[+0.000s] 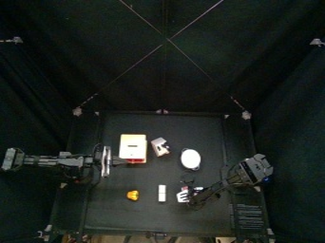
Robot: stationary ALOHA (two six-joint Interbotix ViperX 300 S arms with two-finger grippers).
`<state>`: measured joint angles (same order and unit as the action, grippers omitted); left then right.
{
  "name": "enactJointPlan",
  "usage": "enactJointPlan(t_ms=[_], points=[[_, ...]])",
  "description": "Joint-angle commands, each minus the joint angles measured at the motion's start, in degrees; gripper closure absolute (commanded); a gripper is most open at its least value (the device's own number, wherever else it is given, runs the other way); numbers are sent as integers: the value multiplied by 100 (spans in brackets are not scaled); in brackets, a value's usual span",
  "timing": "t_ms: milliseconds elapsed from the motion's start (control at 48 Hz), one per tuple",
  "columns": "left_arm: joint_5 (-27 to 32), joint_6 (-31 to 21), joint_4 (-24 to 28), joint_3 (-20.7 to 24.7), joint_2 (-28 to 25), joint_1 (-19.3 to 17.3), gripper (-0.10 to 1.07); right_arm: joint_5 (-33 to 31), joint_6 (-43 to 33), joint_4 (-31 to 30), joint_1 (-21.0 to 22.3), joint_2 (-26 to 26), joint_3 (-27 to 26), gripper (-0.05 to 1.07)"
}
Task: Put salmon sushi in pot
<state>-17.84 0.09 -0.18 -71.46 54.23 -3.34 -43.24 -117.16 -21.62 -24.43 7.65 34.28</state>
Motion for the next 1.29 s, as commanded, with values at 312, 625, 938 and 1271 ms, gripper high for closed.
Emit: enactJointPlan(t_ms=[312,625,938,1271], points=[[-44,18,0,88,-26,-44,100,-88,0,-369,88,-650,-35,42],[-53,-9,0,62,-26,-53,100,-475,9,-791,272,-1547,211,42],[-53,-18,0,44,-26,-62,100,-844,9,-1547,940,-2681,677,42],[-44,-18,0,26,-26,-70,100,-712,18,-2092,1758,-3217,1143,42]])
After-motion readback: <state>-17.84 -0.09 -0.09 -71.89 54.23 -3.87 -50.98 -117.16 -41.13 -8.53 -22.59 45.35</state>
